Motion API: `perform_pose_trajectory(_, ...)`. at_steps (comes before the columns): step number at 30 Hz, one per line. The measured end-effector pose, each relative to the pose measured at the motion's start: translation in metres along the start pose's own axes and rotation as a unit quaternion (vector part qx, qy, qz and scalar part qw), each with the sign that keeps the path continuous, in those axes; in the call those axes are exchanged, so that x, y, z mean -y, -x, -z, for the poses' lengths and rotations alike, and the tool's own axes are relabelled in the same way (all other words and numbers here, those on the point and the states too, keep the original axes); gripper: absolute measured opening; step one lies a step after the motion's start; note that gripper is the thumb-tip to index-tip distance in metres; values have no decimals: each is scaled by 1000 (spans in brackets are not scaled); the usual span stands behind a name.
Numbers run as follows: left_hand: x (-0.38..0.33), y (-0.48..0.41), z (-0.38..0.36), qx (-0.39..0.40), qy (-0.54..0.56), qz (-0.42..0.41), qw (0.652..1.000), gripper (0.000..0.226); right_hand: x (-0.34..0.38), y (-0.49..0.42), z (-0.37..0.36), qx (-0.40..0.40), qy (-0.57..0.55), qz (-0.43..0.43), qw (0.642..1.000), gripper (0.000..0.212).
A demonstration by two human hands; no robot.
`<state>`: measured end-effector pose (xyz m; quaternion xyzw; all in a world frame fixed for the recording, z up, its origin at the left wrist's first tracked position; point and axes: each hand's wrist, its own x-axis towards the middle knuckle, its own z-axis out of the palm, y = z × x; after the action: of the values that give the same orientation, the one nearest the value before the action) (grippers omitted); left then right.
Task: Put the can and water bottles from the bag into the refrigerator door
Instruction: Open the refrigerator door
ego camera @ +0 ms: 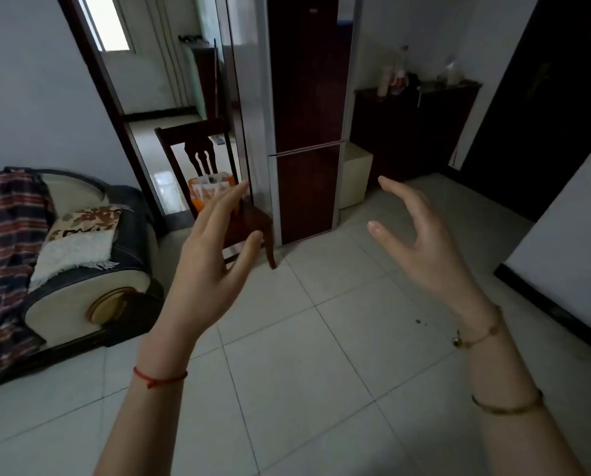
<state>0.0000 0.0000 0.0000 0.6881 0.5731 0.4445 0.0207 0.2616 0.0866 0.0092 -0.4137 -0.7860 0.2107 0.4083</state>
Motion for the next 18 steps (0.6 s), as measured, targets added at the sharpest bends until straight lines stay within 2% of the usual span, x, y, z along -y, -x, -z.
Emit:
perform_pose_trajectory(10,45,-47,-35,5,-3,23,1000,59,-54,-40,-26,8,-5,-63,998,57)
perform_pose_trajectory(18,90,-121,-78,13,-9,33,999,59,-107,-114,-39,20,-29,-77,996,56)
